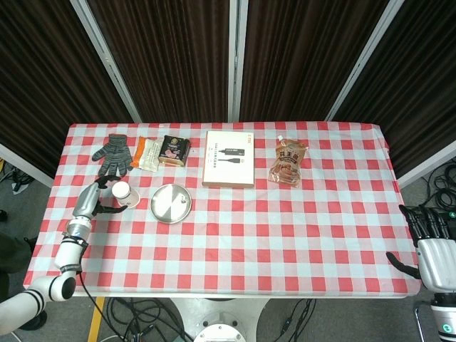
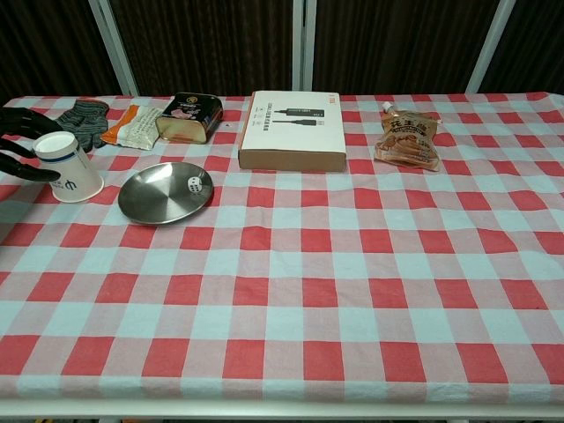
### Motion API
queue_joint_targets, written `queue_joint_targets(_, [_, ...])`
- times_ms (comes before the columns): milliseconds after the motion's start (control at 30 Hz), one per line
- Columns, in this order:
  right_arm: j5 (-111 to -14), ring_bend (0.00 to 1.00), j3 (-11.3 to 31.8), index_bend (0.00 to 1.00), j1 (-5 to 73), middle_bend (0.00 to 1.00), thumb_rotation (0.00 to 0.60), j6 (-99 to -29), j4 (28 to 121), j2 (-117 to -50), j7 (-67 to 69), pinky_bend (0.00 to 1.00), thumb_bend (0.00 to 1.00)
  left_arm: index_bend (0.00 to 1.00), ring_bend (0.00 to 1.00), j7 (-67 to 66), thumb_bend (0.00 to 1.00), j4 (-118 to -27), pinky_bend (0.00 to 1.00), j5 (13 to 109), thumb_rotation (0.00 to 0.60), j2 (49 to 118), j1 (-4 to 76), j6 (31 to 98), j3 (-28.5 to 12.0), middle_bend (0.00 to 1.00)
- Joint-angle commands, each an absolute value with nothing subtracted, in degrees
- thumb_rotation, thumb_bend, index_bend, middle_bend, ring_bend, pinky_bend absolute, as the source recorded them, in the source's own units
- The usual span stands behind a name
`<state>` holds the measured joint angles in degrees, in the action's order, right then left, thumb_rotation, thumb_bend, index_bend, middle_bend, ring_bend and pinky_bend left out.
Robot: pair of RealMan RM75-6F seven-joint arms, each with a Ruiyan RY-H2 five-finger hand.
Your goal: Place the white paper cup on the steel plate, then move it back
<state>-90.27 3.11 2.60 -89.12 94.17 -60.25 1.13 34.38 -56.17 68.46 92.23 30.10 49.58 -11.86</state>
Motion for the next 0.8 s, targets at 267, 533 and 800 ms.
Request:
queue_joint_targets(267, [-89.8,0.00,3.2,0.00,2.8,0.15,0.600,-88.6,94.4,-60.4,0.8,0.07,0.07,0.31,0.15,41.5,0.13,-50.9,0.23,71.9,0.600,95.3,30.6,48.7,-11.6,0.23])
queue_joint_targets(533, [-89.7,0.00,3.2,0.00,2.7,0.15,0.600,-88.6,94.5,-60.5,0.7,0.07,0.07,0.46,0.21,43.3,0.26,-48.4,0.26,71.4,0.600,95.9,31.1,48.0,-12.8,0.32])
queue_joint_targets(800, [-90.1,0.00,3.2,0.00,2.8,0.15,0.600,-88.8,94.2,-60.6,0.9,0.07,0.07,0.50,0.22,44.0,0.27,-53.8,0.26,74.2,0.600,93.3,31.8,50.1,-13.0,0.36])
